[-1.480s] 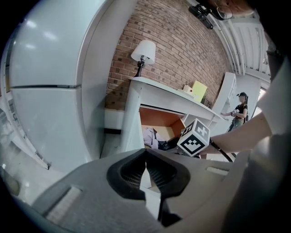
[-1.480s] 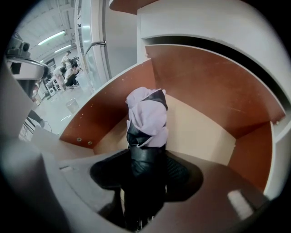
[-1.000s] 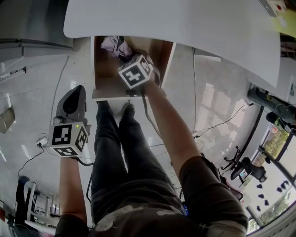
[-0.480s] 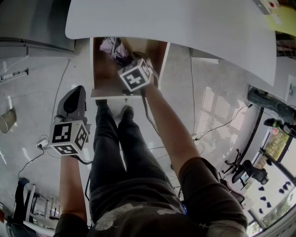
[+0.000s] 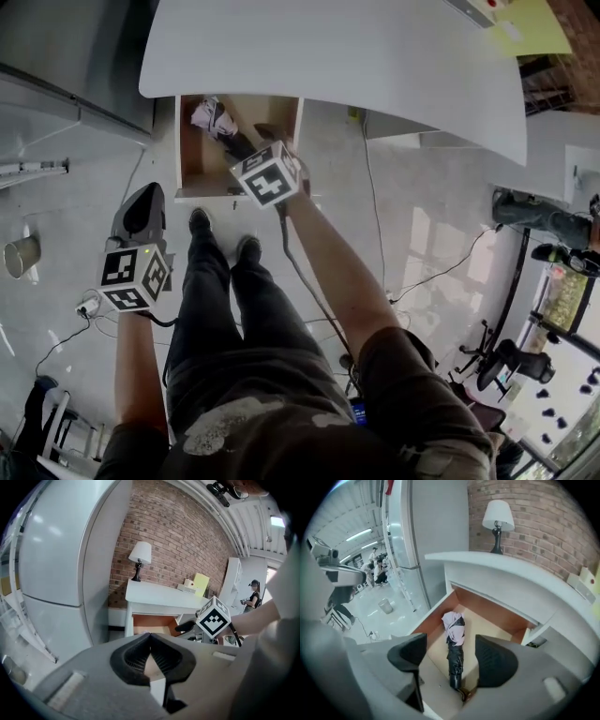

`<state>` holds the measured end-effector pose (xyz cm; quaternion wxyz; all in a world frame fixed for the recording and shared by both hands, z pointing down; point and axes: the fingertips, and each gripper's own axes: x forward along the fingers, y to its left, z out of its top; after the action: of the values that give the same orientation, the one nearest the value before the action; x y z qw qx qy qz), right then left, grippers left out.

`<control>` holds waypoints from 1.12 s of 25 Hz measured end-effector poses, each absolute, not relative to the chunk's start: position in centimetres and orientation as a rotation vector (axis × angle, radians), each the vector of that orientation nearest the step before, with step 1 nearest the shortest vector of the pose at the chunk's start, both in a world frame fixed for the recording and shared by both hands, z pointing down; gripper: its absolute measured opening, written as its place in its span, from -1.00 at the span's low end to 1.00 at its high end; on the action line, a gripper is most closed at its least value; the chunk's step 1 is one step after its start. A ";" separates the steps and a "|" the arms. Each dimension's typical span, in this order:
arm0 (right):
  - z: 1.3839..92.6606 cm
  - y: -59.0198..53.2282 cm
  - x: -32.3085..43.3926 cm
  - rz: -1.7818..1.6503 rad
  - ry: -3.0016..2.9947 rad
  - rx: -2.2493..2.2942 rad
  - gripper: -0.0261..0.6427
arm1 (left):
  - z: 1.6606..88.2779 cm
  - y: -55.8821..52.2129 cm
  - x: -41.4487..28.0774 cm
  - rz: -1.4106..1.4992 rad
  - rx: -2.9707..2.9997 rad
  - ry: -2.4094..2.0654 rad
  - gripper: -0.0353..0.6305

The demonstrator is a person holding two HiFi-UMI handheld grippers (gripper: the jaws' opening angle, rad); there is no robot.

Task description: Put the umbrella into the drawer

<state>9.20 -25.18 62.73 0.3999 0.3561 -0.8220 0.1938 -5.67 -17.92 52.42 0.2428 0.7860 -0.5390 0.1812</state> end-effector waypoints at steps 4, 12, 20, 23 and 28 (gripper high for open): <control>58.0 -23.9 9.5 0.469 -2.154 0.938 0.06 | 49.2 -17.2 -4.3 0.494 2.209 -1.486 -0.86; 48.5 -22.0 11.0 0.396 -2.299 1.001 0.05 | 41.4 -15.8 -2.1 0.413 2.291 -1.583 -0.86; 42.8 -20.2 12.4 0.418 -2.404 1.067 -0.17 | 37.8 -12.6 -0.6 0.419 2.322 -1.583 -0.86; 41.4 -19.3 12.2 0.400 -2.414 1.067 -0.39 | 36.5 -12.5 -0.4 0.416 2.341 -1.585 -0.86; 38.9 -18.8 12.5 0.379 -2.414 1.144 -0.71 | 34.1 -13.3 0.2 0.390 2.389 -1.568 -0.86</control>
<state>12.54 -18.81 38.87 0.2199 0.4137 -0.8728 0.1371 0.15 -13.28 34.07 0.1283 0.8214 -0.5393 0.1340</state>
